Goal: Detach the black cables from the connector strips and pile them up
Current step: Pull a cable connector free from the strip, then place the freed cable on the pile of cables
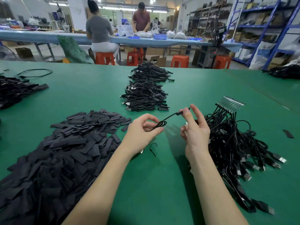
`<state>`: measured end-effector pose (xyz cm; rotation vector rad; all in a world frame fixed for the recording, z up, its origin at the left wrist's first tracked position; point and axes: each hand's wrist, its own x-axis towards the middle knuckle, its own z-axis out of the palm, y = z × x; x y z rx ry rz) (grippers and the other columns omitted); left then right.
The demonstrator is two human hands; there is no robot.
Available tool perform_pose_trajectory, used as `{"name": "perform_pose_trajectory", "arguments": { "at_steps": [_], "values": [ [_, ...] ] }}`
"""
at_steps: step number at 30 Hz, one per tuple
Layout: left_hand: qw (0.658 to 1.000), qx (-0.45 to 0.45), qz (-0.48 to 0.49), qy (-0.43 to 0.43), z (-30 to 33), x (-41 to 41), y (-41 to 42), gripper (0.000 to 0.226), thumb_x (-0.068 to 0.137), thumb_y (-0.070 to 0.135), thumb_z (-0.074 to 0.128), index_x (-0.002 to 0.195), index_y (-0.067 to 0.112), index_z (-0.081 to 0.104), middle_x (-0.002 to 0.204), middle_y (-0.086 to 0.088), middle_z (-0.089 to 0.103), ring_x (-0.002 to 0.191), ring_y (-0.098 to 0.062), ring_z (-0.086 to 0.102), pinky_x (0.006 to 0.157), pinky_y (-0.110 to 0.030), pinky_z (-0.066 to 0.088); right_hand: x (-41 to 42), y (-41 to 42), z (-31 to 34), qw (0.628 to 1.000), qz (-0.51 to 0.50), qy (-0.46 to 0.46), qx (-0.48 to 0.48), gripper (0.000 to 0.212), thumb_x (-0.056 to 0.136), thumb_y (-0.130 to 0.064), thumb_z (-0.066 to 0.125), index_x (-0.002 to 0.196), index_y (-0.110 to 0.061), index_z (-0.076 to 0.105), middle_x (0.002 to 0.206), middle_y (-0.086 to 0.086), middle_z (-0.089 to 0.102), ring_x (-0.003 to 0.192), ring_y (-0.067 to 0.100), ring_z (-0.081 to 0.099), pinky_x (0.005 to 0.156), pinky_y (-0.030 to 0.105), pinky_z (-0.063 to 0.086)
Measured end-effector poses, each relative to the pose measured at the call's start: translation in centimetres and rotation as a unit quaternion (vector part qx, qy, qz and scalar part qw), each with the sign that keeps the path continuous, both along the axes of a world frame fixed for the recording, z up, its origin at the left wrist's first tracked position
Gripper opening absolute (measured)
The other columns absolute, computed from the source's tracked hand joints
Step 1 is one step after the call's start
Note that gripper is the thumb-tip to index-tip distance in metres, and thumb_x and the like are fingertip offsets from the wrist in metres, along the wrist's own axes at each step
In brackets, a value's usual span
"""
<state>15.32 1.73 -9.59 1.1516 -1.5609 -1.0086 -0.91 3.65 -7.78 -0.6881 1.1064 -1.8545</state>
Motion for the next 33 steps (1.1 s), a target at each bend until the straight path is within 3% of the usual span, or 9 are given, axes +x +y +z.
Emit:
{"name": "perform_pose_trajectory", "arguments": {
  "at_steps": [3, 6, 10, 13, 17, 21, 25, 28, 33],
  "values": [
    [0.996, -0.055, 0.045, -0.053, 0.5, 0.2, -0.5, 0.019, 0.080, 0.027, 0.083, 0.087, 0.032, 0.066, 0.079, 0.012, 0.075, 0.074, 0.001, 0.068, 0.073, -0.011, 0.048, 0.4, 0.1, 0.1, 0.999, 0.019, 0.028, 0.020, 0.048, 0.089, -0.031, 0.077, 0.130, -0.037, 0.053, 0.092, -0.016, 0.077, 0.048, 0.008, 0.054, 0.047, 0.017, 0.044],
    [0.978, -0.121, 0.100, -0.139, 1.5, 0.5, -1.4, 0.022, 0.081, 0.030, 0.080, 0.091, 0.033, 0.061, 0.080, 0.018, 0.071, 0.081, 0.002, 0.068, 0.077, -0.018, 0.051, 0.4, 0.1, -0.2, 0.997, 0.020, 0.059, 0.043, 0.050, 0.089, -0.032, 0.076, 0.132, -0.032, 0.050, 0.103, -0.016, 0.074, 0.050, 0.006, 0.057, 0.048, 0.017, 0.046],
    [0.933, -0.184, 0.138, -0.276, 3.7, 0.7, -4.4, 0.023, 0.088, 0.029, 0.073, 0.090, 0.031, 0.050, 0.077, 0.020, 0.061, 0.078, -0.016, 0.061, 0.071, -0.031, 0.045, 0.3, 0.0, -0.5, 0.995, 0.027, 0.078, 0.061, 0.039, 0.091, -0.031, 0.073, 0.125, -0.029, 0.055, 0.078, -0.026, 0.071, 0.052, 0.005, 0.058, 0.050, 0.018, 0.046],
    [0.893, -0.220, 0.153, -0.362, 5.2, 0.8, -8.0, 0.017, 0.091, 0.027, 0.069, 0.094, 0.027, 0.052, 0.089, 0.011, 0.067, 0.084, -0.021, 0.060, 0.069, -0.030, 0.038, 0.2, 0.0, -0.6, 0.993, 0.042, 0.087, 0.064, 0.033, 0.092, -0.030, 0.073, 0.121, -0.026, 0.058, 0.073, -0.025, 0.070, 0.051, 0.005, 0.057, 0.047, 0.016, 0.045],
    [0.830, -0.260, 0.156, -0.468, 6.2, 1.1, -12.7, 0.013, 0.094, 0.023, 0.063, 0.104, 0.018, 0.056, 0.099, -0.004, 0.070, 0.096, -0.029, 0.058, 0.072, -0.033, 0.037, 0.2, 0.0, -0.8, 0.991, 0.061, 0.092, 0.082, 0.027, 0.091, -0.033, 0.072, 0.116, -0.025, 0.063, 0.087, -0.013, 0.076, 0.056, 0.007, 0.058, 0.049, 0.017, 0.046],
    [0.780, -0.231, 0.101, -0.573, 4.6, 1.8, -15.4, 0.019, 0.097, 0.026, 0.060, 0.113, 0.016, 0.061, 0.116, -0.008, 0.063, 0.115, -0.030, 0.050, 0.091, -0.038, 0.040, 0.1, -0.1, -0.8, 0.989, 0.074, 0.091, 0.086, 0.025, 0.091, -0.035, 0.072, 0.113, -0.025, 0.065, 0.098, -0.006, 0.077, 0.057, 0.007, 0.059, 0.051, 0.018, 0.047],
    [0.789, -0.234, 0.131, -0.552, 2.3, 1.7, -15.2, 0.028, 0.099, 0.031, 0.053, 0.118, 0.011, 0.062, 0.118, -0.010, 0.059, 0.117, -0.030, 0.049, 0.094, -0.041, 0.043, -0.1, -0.1, -0.7, 0.988, 0.085, 0.089, 0.089, 0.023, 0.091, -0.035, 0.072, 0.110, -0.025, 0.067, 0.094, -0.012, 0.077, 0.055, 0.007, 0.058, 0.050, 0.017, 0.046],
    [0.801, -0.255, 0.125, -0.527, 1.2, 1.5, -14.3, 0.029, 0.095, 0.030, 0.056, 0.116, 0.011, 0.053, 0.110, -0.008, 0.058, 0.106, -0.030, 0.055, 0.079, -0.043, 0.049, 0.1, -0.1, -0.7, 0.987, 0.094, 0.093, 0.093, 0.019, 0.090, -0.035, 0.071, 0.107, -0.025, 0.068, 0.094, -0.012, 0.078, 0.053, 0.007, 0.058, 0.054, 0.020, 0.045],
    [0.823, -0.162, 0.096, -0.536, 0.5, 1.1, -14.0, 0.025, 0.098, 0.035, 0.054, 0.109, 0.012, 0.051, 0.110, -0.009, 0.054, 0.110, -0.031, 0.050, 0.082, -0.044, 0.049, 0.3, 0.2, -0.6, 0.984, 0.110, 0.107, 0.092, 0.016, 0.090, -0.034, 0.072, 0.104, -0.026, 0.069, 0.094, -0.012, 0.078, 0.053, 0.008, 0.058, 0.055, 0.020, 0.046]
  ]
}}
